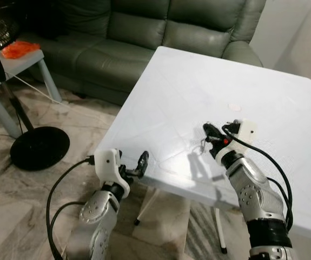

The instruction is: Hang keys on a hook

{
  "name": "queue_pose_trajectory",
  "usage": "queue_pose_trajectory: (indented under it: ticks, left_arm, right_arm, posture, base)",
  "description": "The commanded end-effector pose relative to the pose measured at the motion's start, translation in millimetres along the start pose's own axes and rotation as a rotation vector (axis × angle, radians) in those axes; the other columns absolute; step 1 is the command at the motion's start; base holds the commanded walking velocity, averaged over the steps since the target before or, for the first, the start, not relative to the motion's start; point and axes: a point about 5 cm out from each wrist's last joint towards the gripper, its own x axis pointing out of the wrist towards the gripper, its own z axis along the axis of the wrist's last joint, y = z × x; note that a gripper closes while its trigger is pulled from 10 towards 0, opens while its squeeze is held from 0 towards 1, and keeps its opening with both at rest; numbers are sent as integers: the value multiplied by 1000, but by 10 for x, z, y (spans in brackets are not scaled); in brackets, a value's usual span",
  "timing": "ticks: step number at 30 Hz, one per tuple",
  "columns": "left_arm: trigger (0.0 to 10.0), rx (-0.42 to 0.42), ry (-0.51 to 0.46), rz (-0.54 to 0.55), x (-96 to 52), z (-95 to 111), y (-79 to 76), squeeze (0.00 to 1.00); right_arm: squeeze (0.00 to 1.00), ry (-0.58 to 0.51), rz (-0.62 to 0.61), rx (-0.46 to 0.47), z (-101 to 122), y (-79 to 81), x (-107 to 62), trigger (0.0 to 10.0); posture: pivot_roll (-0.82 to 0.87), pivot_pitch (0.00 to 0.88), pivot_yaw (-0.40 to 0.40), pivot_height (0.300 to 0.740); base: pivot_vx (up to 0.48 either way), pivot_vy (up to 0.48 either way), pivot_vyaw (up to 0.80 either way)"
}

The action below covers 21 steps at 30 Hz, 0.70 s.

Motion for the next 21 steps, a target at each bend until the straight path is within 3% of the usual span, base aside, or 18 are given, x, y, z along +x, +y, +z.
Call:
queue_pose_trajectory:
  ticks: [1,6,21]
  left_arm:
    - [10000,-39,-1,8,43,-8,-18,0]
    - [10000,-14,-16,6,155,61,30,0]
    - [10000,13,-86,-12,380,299,74,0]
  right_arm:
    - [0,-81,-59,-48,124,-37,-30,10000]
    - [0,-190,-97,-149,243,5,-91,10000]
    - [0,-239,-98,-174,225,61,-262,10000]
  posture:
    - [60,92,-102,740]
    - [44,61,-89,740]
    - [38,8,-75,740]
  base:
    - [0,0,0]
    - [0,0,0]
    - [0,0,0]
